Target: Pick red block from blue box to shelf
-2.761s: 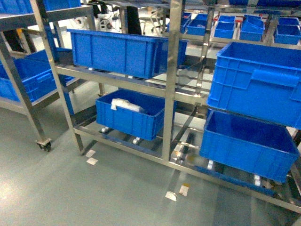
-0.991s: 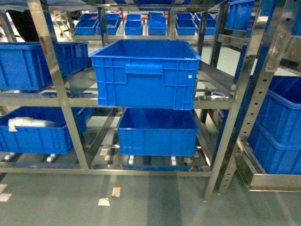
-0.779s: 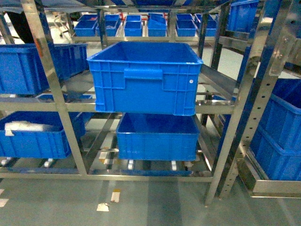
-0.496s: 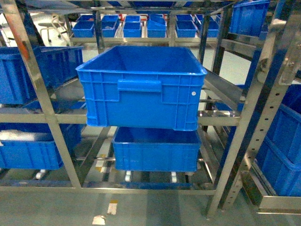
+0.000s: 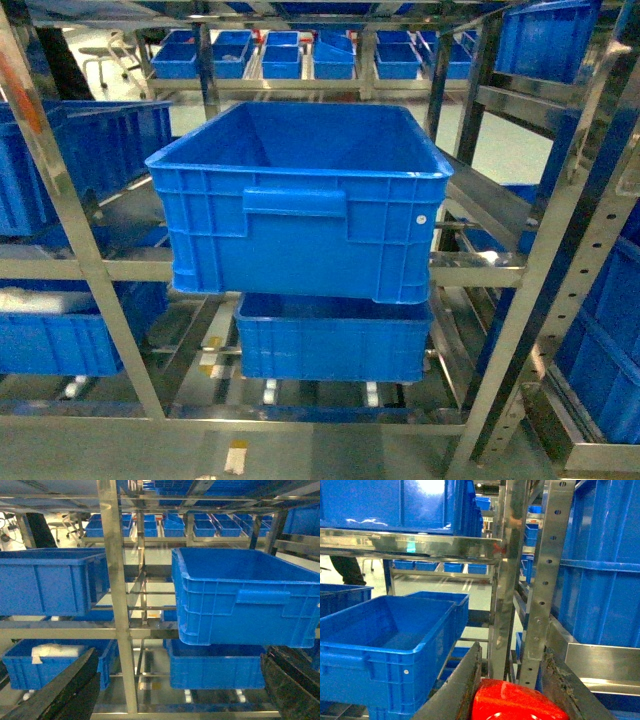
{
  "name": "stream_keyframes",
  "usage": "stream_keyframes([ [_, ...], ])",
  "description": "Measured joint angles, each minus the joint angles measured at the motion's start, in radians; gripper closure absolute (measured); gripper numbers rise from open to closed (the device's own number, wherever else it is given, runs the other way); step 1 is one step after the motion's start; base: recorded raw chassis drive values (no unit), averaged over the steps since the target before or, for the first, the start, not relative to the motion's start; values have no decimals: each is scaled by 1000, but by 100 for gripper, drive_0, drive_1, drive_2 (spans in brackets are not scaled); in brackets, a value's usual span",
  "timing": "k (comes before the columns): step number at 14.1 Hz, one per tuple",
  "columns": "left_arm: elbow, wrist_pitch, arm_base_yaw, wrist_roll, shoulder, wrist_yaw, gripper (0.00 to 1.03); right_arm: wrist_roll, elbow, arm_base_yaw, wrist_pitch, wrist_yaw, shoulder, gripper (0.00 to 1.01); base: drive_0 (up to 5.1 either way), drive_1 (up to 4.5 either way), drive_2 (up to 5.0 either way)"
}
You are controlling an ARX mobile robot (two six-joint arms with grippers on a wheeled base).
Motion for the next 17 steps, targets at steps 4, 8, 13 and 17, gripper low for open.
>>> stream_keyframes([
  [4, 0, 0, 0, 0, 0, 0, 5, 0, 0, 0, 0, 0, 0, 73, 0, 0, 0],
  [8, 0, 0, 0, 0, 0, 0, 5, 0, 0, 0, -1, 0, 0, 73, 0, 0, 0],
  [13, 0, 0, 0, 0, 0, 0, 5, 0, 0, 0, 0, 0, 0, 73, 0, 0, 0],
  [17, 0, 0, 0, 0, 0, 0, 5, 0, 0, 0, 0, 0, 0, 73, 0, 0, 0],
])
